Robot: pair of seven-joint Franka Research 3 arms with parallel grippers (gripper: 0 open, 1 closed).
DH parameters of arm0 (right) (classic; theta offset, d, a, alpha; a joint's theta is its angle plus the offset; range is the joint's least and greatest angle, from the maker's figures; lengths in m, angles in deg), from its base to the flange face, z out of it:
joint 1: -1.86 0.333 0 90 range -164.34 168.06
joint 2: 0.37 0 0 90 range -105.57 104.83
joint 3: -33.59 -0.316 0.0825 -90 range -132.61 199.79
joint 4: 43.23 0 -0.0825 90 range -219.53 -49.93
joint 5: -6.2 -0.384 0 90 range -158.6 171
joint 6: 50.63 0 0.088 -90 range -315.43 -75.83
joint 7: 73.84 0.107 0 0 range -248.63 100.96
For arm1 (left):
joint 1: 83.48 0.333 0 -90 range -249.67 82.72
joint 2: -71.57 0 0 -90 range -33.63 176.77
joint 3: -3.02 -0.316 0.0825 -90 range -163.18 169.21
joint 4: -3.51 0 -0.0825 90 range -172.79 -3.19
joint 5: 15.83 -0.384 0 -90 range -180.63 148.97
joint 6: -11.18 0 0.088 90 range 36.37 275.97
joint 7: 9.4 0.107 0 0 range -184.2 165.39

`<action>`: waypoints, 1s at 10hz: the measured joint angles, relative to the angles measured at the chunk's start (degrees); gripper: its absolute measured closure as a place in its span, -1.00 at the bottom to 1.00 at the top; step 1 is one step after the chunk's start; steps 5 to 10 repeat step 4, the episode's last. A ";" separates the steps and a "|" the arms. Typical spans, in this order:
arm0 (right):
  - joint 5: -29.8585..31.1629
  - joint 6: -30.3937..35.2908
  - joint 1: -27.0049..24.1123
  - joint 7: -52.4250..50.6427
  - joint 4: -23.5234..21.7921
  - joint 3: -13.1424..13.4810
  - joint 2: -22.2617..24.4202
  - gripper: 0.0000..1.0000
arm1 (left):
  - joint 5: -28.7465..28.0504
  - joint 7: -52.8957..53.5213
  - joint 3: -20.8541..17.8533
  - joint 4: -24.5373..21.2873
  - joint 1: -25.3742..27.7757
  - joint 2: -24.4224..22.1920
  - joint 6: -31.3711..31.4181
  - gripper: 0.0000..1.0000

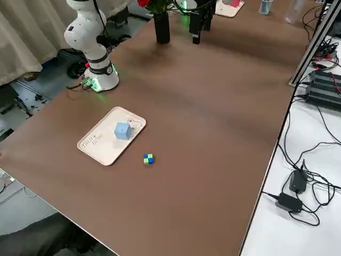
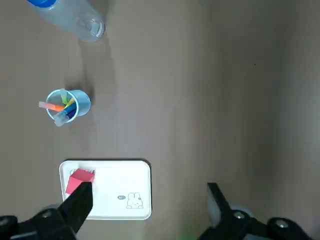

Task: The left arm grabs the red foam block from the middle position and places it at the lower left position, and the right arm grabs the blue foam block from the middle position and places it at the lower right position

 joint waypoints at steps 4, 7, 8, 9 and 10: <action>-0.21 0.53 -1.42 7.81 0.56 -0.66 0.38 -1.00 | 0.00 0.01 -0.16 0.00 0.18 0.00 0.00 -1.00; -0.21 0.53 -1.42 7.81 0.56 -0.66 0.38 -1.00 | 0.00 0.01 -0.16 0.00 0.18 0.00 0.00 -1.00; -0.21 0.53 -1.42 7.81 0.56 -0.66 0.38 -1.00 | 0.00 0.01 -0.16 0.00 0.18 0.00 0.00 -1.00; -0.21 0.53 -1.42 7.81 0.56 -0.66 0.38 -1.00 | 0.00 0.01 -0.16 0.00 0.18 0.00 0.00 -1.00; -0.21 0.53 -1.42 7.81 0.56 -0.66 0.38 -1.00 | 0.00 0.01 -0.16 0.00 0.18 0.00 0.00 -1.00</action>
